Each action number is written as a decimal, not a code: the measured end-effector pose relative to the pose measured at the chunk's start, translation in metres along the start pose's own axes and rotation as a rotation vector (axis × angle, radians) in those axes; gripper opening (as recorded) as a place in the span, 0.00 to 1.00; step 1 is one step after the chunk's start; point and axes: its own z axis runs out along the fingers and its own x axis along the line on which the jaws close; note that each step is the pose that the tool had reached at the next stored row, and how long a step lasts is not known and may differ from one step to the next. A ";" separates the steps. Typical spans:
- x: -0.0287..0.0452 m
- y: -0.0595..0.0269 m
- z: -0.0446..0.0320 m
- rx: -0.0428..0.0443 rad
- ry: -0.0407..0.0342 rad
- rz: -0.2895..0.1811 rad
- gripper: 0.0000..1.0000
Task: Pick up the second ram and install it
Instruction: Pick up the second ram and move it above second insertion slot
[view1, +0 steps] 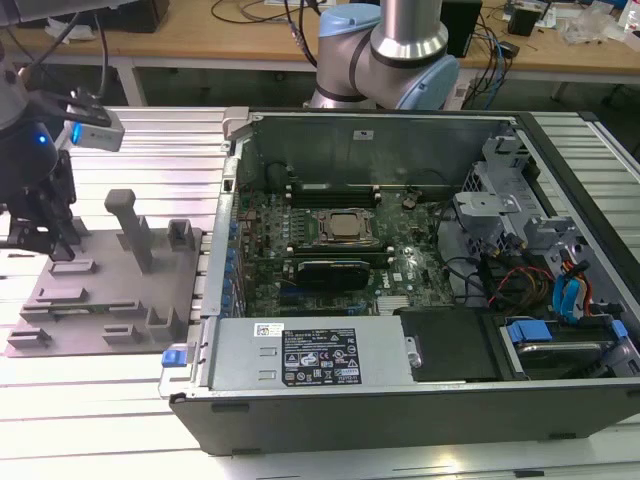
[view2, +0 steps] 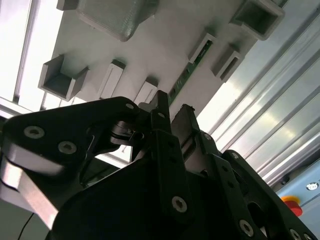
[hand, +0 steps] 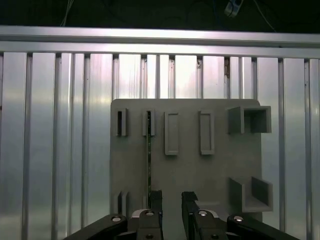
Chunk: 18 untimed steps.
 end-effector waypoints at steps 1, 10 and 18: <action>0.0001 -0.0001 0.0013 0.0000 0.0000 0.000 0.28; 0.0008 -0.0007 0.0149 0.0000 0.0000 0.000 0.28; 0.0012 -0.0011 0.0240 0.0000 0.0000 0.000 0.28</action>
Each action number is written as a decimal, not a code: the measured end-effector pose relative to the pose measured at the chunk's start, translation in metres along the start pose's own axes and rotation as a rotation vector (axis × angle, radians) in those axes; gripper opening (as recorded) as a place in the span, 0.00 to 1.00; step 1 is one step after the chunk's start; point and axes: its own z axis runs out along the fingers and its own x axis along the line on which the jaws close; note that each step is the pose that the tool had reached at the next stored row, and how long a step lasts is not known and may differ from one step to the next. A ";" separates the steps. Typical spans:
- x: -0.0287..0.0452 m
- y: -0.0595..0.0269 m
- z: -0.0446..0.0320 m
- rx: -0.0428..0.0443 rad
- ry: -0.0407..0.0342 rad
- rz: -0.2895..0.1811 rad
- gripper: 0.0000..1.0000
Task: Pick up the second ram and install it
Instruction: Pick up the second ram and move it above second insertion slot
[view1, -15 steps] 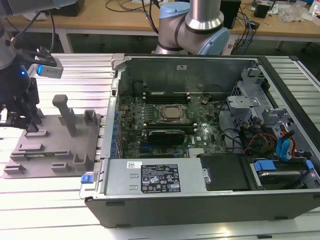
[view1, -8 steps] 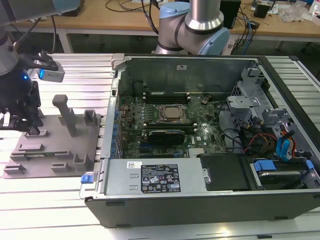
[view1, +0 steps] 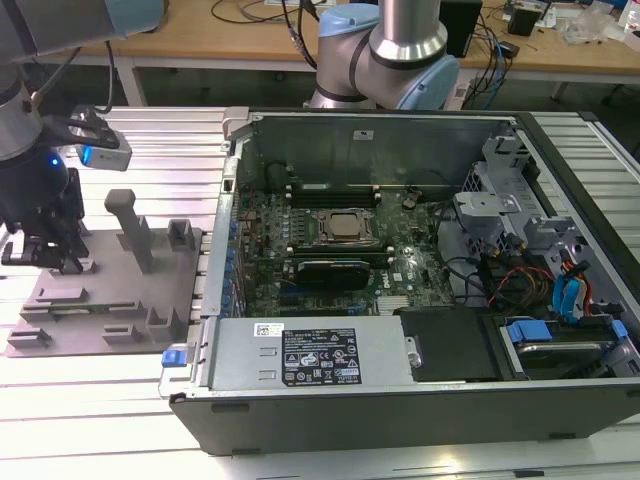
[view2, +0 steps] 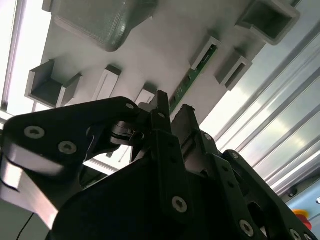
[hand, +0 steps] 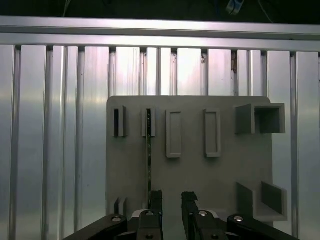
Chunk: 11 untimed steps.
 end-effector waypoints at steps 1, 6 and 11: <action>0.0001 0.0000 0.0013 0.0000 0.0000 0.000 0.28; 0.0006 -0.0003 0.0076 0.0001 0.0000 0.000 0.28; 0.0190 -0.0006 0.0162 0.0001 -0.0001 0.000 0.28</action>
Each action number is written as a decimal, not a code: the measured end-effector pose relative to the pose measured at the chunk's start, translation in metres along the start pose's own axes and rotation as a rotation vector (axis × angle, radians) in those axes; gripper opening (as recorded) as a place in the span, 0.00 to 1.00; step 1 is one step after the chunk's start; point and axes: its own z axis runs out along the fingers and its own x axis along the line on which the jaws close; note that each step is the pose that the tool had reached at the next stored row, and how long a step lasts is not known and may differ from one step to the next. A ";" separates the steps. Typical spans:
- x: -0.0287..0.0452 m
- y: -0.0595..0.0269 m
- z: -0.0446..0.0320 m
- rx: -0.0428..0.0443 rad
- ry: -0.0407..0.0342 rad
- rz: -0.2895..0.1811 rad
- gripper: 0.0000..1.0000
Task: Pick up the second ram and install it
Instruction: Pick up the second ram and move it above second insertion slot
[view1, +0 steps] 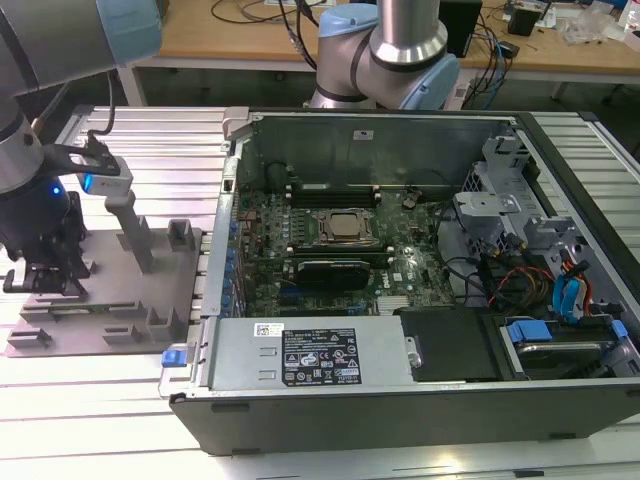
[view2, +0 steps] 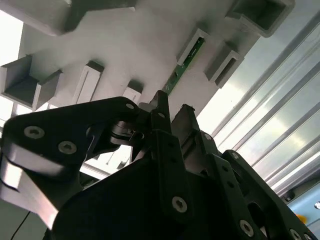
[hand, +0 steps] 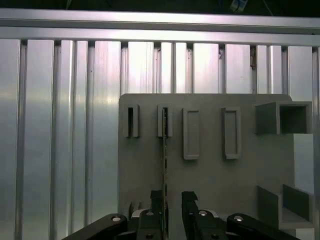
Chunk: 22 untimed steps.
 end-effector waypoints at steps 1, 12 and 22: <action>0.0011 0.0000 0.0023 -0.0001 0.0000 0.000 0.28; 0.0051 -0.0004 0.0108 -0.0001 0.0001 0.000 0.28; 0.0058 -0.0007 0.0179 -0.0001 0.0000 0.000 0.28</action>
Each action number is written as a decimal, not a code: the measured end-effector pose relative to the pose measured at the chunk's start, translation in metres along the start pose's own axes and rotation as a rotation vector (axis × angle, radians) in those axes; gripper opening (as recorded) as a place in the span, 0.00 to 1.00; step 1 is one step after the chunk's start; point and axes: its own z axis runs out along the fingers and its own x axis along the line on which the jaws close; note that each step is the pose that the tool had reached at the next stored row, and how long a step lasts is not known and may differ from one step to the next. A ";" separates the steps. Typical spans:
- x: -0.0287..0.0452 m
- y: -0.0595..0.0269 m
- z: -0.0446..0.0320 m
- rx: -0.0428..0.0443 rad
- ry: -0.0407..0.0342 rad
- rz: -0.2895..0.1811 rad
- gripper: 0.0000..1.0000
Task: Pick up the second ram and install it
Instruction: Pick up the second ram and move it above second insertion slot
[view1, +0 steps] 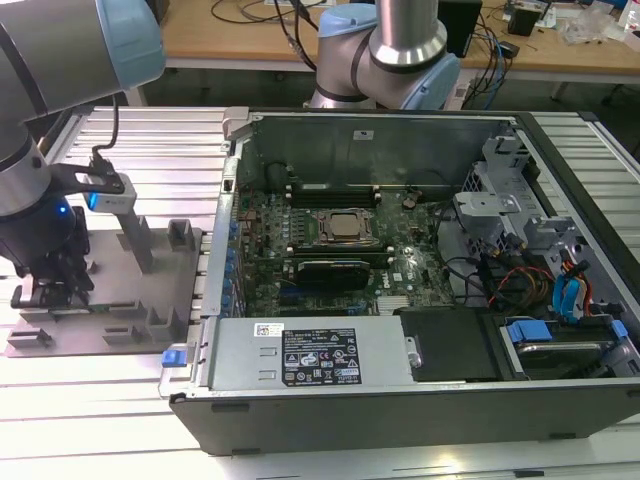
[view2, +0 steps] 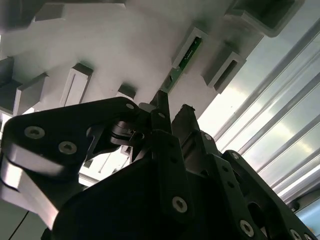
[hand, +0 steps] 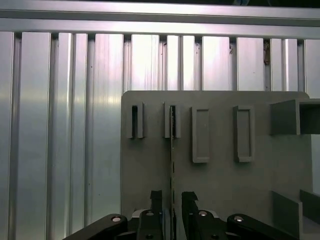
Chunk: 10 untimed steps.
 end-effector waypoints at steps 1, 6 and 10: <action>0.0000 0.0000 0.0005 0.0002 -0.0001 0.000 0.28; 0.0004 0.0054 0.0215 0.0000 -0.0002 0.000 0.28; 0.0005 0.0072 0.0311 -0.0001 -0.0001 0.000 0.28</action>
